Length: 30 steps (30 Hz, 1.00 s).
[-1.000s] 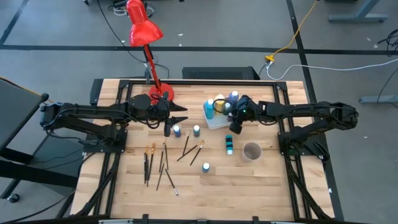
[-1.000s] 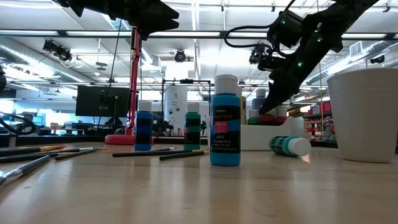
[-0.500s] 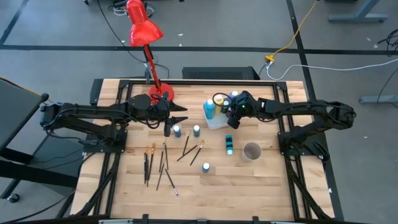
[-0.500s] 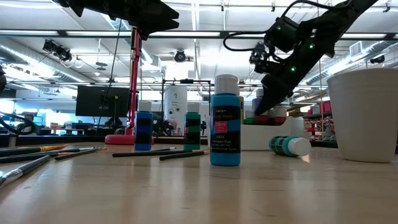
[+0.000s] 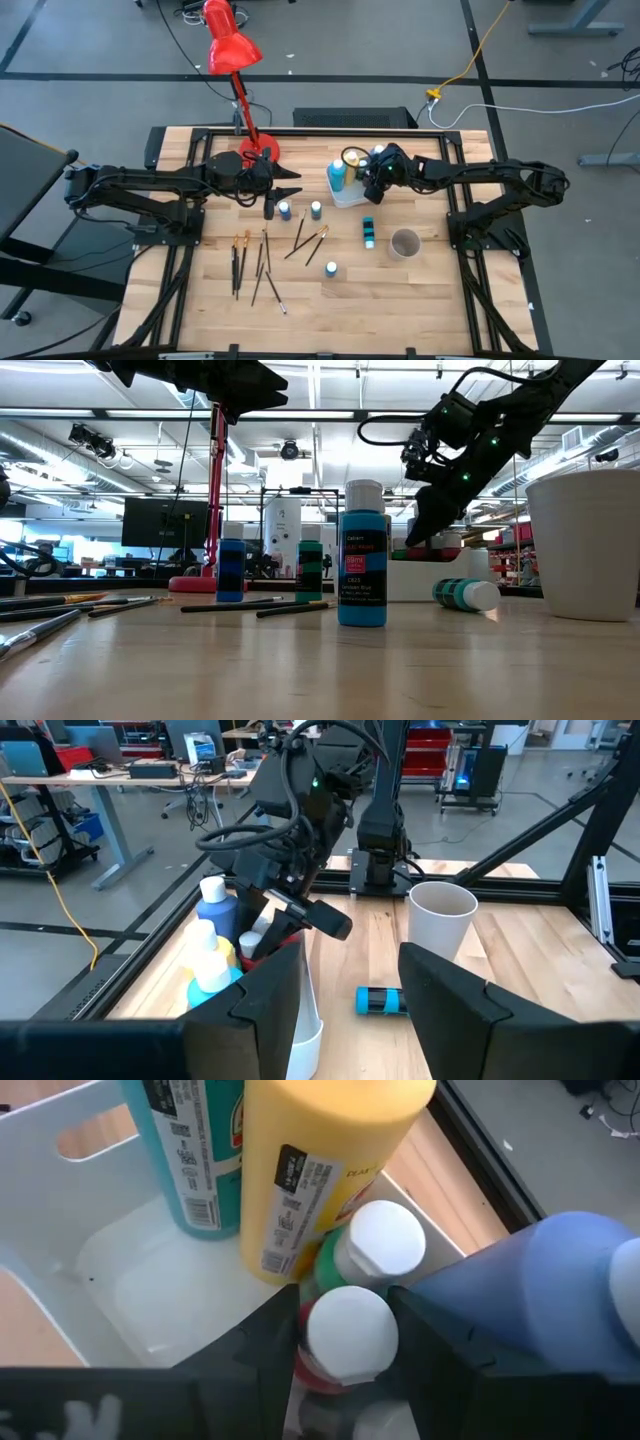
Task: Pick & Place Paint Supplies
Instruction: Put the red matte acrylic craft paint into the white bin, then put the light blue matte acrylic craft paint into the white bin
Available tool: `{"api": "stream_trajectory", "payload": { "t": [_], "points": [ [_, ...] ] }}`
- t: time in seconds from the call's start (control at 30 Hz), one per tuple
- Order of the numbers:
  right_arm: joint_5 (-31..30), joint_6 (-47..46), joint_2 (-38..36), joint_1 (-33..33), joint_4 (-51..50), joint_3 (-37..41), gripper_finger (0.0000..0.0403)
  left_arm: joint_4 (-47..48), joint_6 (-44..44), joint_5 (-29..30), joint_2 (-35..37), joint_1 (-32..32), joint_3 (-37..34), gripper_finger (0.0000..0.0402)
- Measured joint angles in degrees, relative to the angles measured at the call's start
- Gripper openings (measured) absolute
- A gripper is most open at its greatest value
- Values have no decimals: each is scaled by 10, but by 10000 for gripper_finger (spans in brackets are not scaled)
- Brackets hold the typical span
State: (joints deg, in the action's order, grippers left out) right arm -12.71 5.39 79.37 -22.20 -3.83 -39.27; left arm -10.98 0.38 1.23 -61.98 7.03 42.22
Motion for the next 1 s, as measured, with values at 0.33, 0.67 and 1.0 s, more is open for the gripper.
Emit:
{"api": "stream_trajectory", "payload": {
  "t": [0.33, 0.67, 1.0],
  "points": [
    [12, 18, -14, 6, 0, -5, 158, 0, 0, 0, 0, 0, 0, 178],
    [64, 38, -87, 73, 9, -53, 158, 0, 0, 0, 0, 0, 0, 178],
    [255, -21, -68, 198, 164, -53, 158, 1, 0, 0, 0, 0, 0, 178]
  ]
}}
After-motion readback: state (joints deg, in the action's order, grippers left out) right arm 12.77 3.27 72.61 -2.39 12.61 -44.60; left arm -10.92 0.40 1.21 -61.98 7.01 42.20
